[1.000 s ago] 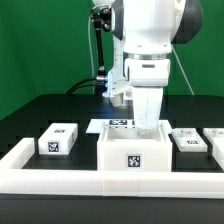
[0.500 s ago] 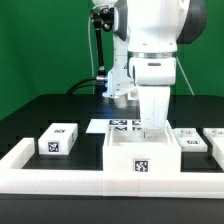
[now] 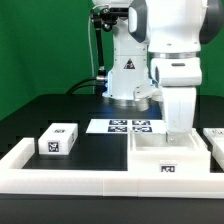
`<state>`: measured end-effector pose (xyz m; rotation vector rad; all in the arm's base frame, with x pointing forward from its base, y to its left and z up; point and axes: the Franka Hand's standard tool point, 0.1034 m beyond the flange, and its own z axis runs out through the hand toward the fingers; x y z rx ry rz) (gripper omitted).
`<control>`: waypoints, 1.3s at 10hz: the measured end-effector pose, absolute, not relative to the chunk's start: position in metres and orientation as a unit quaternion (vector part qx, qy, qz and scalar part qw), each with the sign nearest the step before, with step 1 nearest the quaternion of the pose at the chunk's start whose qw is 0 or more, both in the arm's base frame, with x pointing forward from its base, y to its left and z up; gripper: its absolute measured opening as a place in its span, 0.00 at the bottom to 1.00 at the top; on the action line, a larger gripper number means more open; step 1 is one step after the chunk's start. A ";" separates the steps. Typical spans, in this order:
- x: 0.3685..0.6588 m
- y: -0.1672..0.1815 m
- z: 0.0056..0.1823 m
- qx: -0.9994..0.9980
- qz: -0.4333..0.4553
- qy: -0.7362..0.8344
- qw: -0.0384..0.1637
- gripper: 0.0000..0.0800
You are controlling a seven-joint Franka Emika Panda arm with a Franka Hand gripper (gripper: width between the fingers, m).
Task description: Assemble cabinet
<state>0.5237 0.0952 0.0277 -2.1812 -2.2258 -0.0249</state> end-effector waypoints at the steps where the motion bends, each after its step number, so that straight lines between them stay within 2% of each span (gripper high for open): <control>1: 0.524 0.103 0.027 -0.696 -0.013 -0.718 0.013 0.04; 7: 0.523 0.118 0.028 -0.690 -0.017 -0.723 0.017 0.04; 8: 0.523 0.117 0.027 -0.691 -0.016 -0.723 0.017 0.14; 9: 0.523 0.117 0.027 -0.691 -0.016 -0.723 0.018 0.32; 10: 0.523 0.116 0.027 -0.691 -0.016 -0.722 0.018 0.32; 11: 0.523 0.116 0.027 -0.691 -0.016 -0.722 0.018 0.57; 12: 0.523 0.116 0.027 -0.691 -0.016 -0.722 0.018 0.72; 13: 0.523 0.115 0.026 -0.692 -0.016 -0.722 0.018 0.72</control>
Offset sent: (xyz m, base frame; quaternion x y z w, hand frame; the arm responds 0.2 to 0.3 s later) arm 0.0042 0.0207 0.0004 -0.0132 0.0162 -0.0180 0.9996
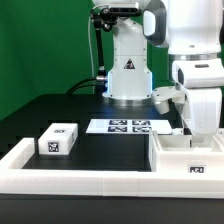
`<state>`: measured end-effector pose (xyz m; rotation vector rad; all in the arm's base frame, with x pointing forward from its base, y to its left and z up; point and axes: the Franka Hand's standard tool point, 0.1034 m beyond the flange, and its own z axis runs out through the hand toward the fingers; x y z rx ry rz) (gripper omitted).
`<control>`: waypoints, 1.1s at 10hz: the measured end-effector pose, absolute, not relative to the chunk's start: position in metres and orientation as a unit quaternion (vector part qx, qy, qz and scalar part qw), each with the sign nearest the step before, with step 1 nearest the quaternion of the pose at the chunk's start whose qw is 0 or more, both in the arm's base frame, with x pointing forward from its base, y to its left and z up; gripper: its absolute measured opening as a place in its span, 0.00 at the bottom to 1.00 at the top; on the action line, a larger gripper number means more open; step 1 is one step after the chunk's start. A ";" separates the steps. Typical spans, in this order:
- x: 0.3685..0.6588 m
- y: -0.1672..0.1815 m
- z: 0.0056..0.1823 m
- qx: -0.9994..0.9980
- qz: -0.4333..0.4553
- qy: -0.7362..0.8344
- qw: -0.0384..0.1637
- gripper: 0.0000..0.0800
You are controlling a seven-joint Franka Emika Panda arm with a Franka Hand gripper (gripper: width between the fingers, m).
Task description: Assemble cabinet
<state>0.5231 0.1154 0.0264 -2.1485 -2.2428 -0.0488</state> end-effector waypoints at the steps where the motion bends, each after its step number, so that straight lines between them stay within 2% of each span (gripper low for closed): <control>1: 0.523 0.115 0.026 -0.692 -0.016 -0.722 0.018 0.79; 7: 0.523 0.114 0.027 -0.693 -0.015 -0.721 0.017 0.81; 10: 0.507 0.126 0.068 -0.698 -0.015 -0.715 0.004 0.81; 11: 0.497 0.134 0.075 -0.699 -0.017 -0.715 0.003 0.81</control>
Offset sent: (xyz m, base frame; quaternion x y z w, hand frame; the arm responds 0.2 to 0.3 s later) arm 0.0000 0.0000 0.0000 0.0000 0.0000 0.0000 1.0000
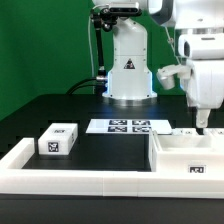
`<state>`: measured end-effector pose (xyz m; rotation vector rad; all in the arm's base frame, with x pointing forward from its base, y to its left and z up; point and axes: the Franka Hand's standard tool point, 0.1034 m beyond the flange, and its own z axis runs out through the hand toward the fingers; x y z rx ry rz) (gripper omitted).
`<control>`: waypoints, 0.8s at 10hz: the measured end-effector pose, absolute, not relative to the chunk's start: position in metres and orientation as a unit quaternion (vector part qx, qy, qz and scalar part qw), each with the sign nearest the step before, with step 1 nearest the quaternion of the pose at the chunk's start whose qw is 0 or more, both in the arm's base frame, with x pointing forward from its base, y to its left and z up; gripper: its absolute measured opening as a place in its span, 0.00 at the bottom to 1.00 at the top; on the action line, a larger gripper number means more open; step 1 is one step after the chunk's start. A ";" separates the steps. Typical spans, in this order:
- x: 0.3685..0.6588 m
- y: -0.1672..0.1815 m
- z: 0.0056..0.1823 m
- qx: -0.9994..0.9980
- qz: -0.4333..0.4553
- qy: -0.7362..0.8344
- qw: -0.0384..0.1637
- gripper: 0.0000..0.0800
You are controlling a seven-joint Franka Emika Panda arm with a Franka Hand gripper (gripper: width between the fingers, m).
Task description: Assemble cabinet
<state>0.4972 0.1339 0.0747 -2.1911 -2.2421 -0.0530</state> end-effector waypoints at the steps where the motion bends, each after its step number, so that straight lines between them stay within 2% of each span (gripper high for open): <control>1: 0.486 0.141 0.077 -0.697 -0.014 -0.716 0.006 0.81; 3: 0.477 0.165 0.080 -0.696 -0.021 -0.718 0.010 0.81; 4: 0.473 0.171 0.077 -0.692 -0.021 -0.722 0.015 0.81; 8: 0.474 0.167 0.075 -0.695 -0.020 -0.719 0.015 0.81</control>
Offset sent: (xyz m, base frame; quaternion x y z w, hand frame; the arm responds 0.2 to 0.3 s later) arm -0.0197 0.0444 -0.0107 0.0012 0.0286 -0.0193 0.9994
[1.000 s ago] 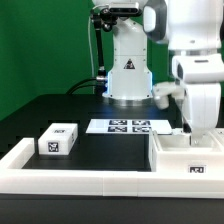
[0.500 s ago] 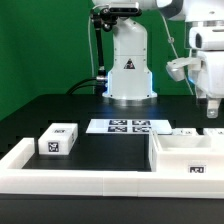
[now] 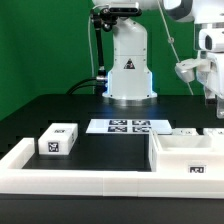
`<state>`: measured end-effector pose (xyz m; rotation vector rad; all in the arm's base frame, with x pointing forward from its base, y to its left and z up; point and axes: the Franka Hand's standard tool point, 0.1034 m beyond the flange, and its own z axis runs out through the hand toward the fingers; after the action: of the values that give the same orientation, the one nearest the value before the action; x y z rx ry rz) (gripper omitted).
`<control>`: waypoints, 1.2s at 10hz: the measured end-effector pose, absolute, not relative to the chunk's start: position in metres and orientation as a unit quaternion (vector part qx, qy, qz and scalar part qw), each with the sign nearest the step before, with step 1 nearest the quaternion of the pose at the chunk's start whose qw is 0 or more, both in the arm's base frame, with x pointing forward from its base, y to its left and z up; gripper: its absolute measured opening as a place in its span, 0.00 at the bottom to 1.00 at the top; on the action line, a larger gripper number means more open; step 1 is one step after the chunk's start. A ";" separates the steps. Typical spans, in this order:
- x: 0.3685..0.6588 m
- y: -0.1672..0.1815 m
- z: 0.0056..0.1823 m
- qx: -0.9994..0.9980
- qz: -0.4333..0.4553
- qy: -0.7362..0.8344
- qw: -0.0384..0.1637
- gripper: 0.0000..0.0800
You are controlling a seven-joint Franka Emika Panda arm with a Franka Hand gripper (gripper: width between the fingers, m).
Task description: Assemble cabinet
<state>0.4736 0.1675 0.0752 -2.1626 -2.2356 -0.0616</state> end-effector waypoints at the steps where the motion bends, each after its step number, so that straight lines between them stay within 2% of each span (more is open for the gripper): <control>1: 0.470 0.171 0.072 -0.695 -0.029 -0.718 0.015 0.81; 3: 0.447 0.184 0.055 -0.695 -0.048 -0.718 0.022 0.81; 6: 0.425 0.201 0.018 -0.702 -0.067 -0.708 0.045 0.81; 8: 0.421 0.202 0.009 -0.703 -0.070 -0.706 0.050 0.81; 11: 0.424 0.196 0.009 -0.708 -0.072 -0.701 0.049 0.81; 12: 0.424 0.195 0.009 -0.708 -0.072 -0.700 0.049 0.64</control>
Offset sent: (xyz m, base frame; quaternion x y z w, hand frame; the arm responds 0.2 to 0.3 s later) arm -0.0401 0.0338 -0.0407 -0.0503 0.0318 0.0122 0.9982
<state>0.4241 0.1955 0.0086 -2.1587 -2.1346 -0.2184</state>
